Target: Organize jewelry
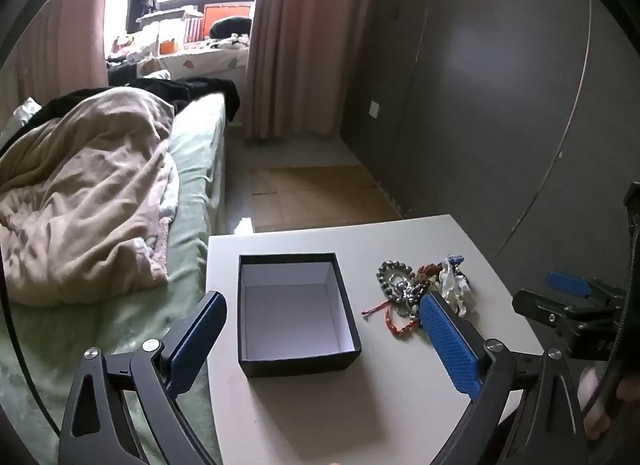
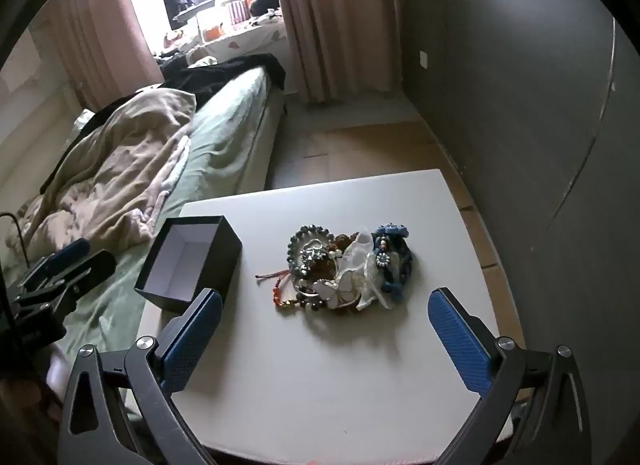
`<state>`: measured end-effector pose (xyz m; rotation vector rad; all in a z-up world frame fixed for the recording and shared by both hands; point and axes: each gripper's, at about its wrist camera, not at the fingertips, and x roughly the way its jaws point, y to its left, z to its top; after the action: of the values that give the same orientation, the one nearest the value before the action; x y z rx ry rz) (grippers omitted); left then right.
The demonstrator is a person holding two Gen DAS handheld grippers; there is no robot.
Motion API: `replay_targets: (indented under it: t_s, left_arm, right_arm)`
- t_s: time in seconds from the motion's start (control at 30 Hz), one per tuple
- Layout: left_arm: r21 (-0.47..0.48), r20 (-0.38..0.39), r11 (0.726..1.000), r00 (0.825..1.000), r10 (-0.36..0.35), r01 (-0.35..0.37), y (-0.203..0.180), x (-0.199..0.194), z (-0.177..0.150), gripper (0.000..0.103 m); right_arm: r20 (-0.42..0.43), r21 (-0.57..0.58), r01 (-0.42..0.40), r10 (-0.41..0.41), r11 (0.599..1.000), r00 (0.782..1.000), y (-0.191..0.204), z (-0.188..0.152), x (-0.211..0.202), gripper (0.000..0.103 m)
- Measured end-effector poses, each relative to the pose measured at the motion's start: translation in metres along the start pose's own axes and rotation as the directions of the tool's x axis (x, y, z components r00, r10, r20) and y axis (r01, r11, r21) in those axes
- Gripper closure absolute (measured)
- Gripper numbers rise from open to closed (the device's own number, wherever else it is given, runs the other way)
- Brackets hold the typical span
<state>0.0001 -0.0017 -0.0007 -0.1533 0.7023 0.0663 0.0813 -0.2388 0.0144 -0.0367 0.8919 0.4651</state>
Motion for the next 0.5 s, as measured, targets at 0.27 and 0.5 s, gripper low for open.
replay_targets:
  t_s: [0.27, 0.5]
  left_arm:
    - [-0.01, 0.008, 1.0, 1.0, -0.016, 0.016, -0.0039, 0.0005, 0.0021, 0.006]
    - [0.01, 0.031, 1.0, 0.999, -0.026, 0.026, -0.007, -0.0057, -0.0004, 0.006]
  right_arm:
    - [0.025, -0.016, 0.003, -0.003, 1.0, 1.0, 0.0027, -0.0006, -0.0037, 0.0]
    - [0.039, -0.022, -0.005, 0.006, 1.0, 0.999, 0.0014, -0.0012, -0.0076, 0.002]
